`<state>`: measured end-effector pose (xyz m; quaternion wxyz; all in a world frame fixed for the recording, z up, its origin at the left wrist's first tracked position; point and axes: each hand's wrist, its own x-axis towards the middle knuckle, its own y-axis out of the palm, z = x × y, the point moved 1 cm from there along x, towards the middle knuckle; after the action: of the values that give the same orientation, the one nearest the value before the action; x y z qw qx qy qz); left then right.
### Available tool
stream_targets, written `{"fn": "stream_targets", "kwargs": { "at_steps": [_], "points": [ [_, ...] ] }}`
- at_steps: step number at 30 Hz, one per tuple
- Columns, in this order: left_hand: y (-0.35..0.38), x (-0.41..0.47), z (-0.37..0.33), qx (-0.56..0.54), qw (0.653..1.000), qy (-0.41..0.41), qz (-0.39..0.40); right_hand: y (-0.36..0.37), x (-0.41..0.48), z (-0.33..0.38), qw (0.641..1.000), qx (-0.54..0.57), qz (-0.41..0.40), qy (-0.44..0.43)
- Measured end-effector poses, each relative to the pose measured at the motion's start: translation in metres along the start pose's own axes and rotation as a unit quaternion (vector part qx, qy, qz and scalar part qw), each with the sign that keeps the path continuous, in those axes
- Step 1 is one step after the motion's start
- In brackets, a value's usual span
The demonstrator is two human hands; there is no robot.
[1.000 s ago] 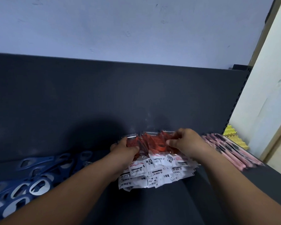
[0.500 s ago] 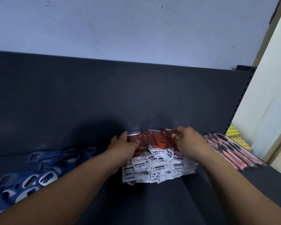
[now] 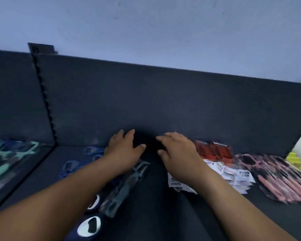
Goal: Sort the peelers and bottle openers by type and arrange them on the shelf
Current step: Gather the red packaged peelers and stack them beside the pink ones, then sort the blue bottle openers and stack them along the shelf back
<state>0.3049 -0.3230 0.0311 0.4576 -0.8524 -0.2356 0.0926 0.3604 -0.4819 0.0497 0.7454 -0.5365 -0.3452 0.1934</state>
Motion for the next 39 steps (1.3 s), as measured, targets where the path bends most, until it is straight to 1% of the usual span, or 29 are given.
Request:
{"fn": "stream_targets", "kwargs": {
  "at_steps": [2,5,8,10,12,18,22,24,26,29,31,33,36,39],
  "points": [
    [-0.013,-0.009,0.022,0.004,1.0,-0.018,-0.008,0.014,0.005,0.022,0.999,0.005,0.018,-0.035],
    [-0.028,-0.024,0.053,0.013,0.999,-0.04,-0.019,0.033,0.008,0.05,0.996,0.024,0.058,-0.056],
    [-0.045,-0.039,0.087,0.021,0.997,-0.069,-0.018,0.053,0.007,0.077,0.992,0.043,0.107,-0.049],
    [-0.056,-0.047,0.111,0.026,0.997,-0.075,-0.015,0.065,0.006,0.093,0.99,0.051,0.127,-0.03],
    [-0.068,-0.054,0.129,0.03,0.997,-0.074,-0.011,0.071,0.003,0.104,0.99,0.046,0.133,0.001],
    [-0.094,-0.075,0.169,0.03,0.996,-0.081,0.021,0.081,-0.009,0.143,0.986,0.016,0.118,0.116],
    [-0.102,-0.082,0.183,0.024,0.997,-0.057,0.048,0.085,-0.022,0.153,0.966,0.03,0.106,0.233],
    [-0.104,-0.085,0.189,0.027,0.997,-0.04,0.059,0.09,-0.029,0.156,0.958,0.043,0.107,0.262],
    [-0.107,-0.086,0.195,0.029,0.997,-0.024,0.066,0.094,-0.033,0.16,0.954,0.064,0.091,0.277],
    [-0.113,-0.09,0.205,0.02,0.997,-0.008,0.077,0.093,-0.035,0.165,0.941,0.117,0.039,0.315],
    [-0.117,-0.093,0.212,0.018,0.997,0.007,0.076,0.091,-0.035,0.167,0.926,0.153,-0.004,0.344],
    [-0.121,-0.096,0.219,0.007,0.997,0.02,0.072,0.087,-0.036,0.169,0.916,0.165,-0.063,0.359],
    [-0.126,-0.102,0.232,-0.003,0.997,0.037,0.071,0.079,-0.035,0.181,0.91,0.189,-0.133,0.343],
    [-0.129,-0.109,0.241,0.015,0.995,0.061,0.077,0.075,-0.034,0.205,0.917,0.213,-0.145,0.305]
  ]
}}
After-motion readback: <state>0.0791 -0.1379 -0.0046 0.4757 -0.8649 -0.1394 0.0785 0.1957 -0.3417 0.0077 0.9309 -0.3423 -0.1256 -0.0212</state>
